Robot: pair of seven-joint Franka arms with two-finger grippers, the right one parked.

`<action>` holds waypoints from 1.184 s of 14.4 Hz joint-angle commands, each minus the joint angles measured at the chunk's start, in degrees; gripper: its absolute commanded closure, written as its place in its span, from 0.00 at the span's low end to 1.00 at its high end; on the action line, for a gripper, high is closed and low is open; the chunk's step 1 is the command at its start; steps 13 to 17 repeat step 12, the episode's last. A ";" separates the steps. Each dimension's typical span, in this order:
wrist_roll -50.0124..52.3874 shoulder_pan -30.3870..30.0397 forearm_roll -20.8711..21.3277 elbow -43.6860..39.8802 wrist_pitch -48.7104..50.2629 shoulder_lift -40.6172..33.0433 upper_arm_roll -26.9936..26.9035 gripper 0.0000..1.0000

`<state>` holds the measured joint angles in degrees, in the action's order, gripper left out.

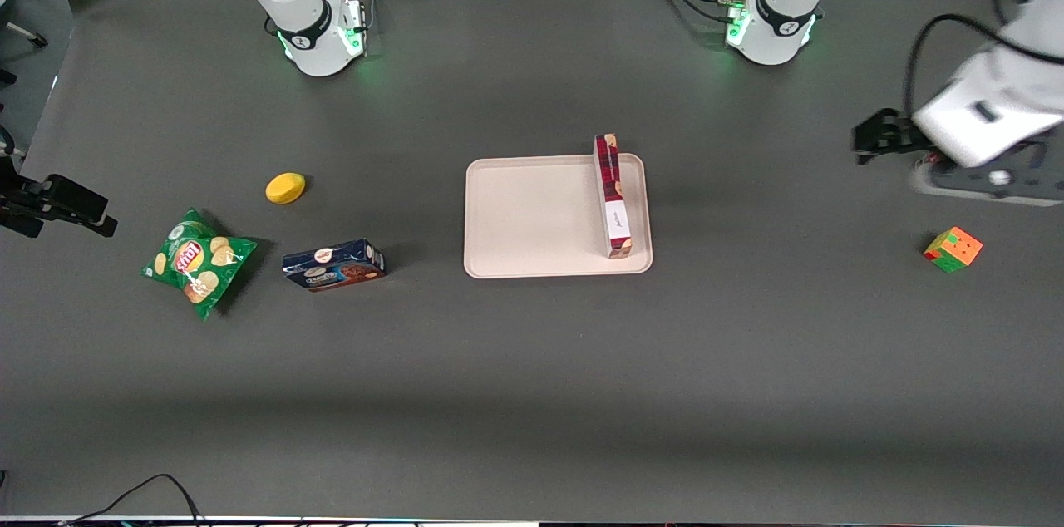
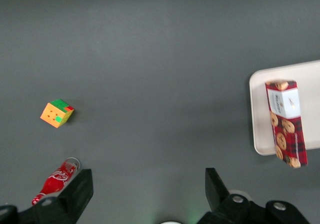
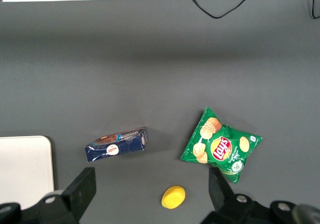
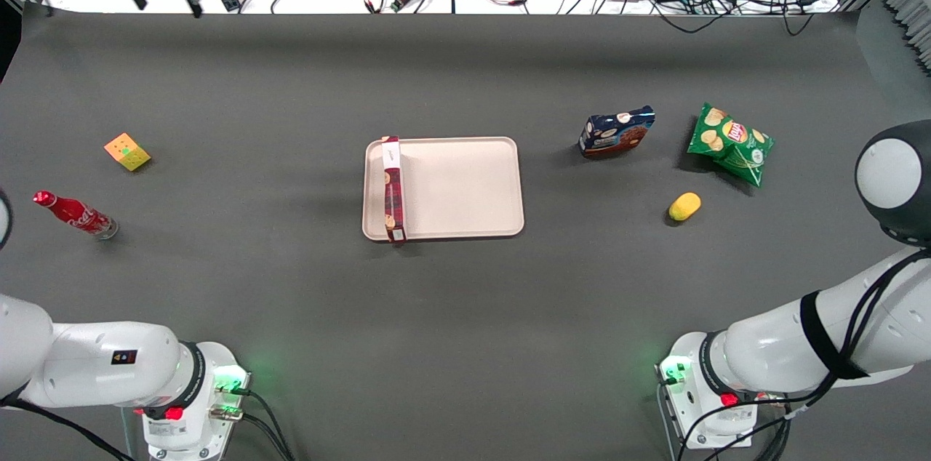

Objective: Place red cookie box on tray

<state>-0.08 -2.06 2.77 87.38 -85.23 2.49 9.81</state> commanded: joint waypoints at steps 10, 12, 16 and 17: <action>1.05 2.14 -1.89 17.30 -11.71 -12.16 -3.92 0.00; 0.88 2.23 -1.37 15.90 -10.93 -11.37 -3.92 0.00; 0.88 2.23 -1.37 15.90 -10.93 -11.37 -3.92 0.00; 0.88 2.23 -1.37 15.90 -10.93 -11.37 -3.92 0.00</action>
